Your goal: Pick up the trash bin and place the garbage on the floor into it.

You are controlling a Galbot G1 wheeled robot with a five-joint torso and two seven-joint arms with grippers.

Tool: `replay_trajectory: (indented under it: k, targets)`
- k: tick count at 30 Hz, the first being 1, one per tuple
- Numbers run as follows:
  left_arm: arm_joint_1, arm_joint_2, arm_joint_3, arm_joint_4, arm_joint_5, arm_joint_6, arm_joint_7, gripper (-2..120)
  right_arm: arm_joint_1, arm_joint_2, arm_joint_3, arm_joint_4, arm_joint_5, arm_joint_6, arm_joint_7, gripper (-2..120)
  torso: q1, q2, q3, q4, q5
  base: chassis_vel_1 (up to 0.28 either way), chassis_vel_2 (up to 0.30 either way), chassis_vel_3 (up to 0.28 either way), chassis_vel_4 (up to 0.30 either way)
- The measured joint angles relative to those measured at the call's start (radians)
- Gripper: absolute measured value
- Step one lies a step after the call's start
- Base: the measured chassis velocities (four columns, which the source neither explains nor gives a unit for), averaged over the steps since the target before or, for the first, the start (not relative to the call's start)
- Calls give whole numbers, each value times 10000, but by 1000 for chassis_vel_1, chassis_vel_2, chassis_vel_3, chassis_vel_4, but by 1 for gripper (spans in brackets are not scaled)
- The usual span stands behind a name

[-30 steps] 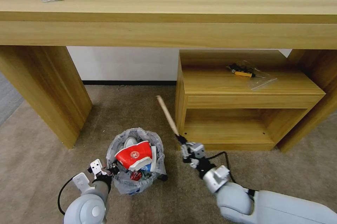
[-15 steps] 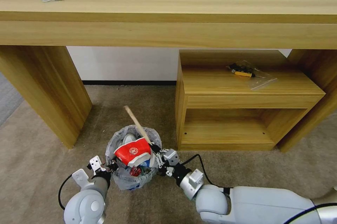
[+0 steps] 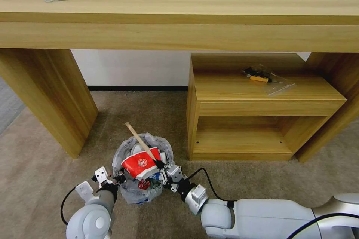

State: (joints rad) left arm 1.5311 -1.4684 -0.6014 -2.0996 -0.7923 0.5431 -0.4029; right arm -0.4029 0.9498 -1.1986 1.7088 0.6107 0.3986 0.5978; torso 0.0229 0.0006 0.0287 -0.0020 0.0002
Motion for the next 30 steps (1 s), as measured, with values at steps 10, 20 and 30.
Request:
replay_trajectory:
  k: [10,20,30]
  targets:
    - [65,33,0,-51,3,0,24,0,-132,76,96,-34,-116,-123,161,14,0,0,0,0,0,0,0,0,0]
    - [-37,29,21,232,16,-11,29,0,-32,95,343,268,-45,-233,287,54,0,0,0,1,-1,0,0,0,0]
    - [-177,111,-59,425,-55,-49,27,0,-88,-121,446,504,-32,-260,297,87,0,0,1,0,2,0,0,0,0]
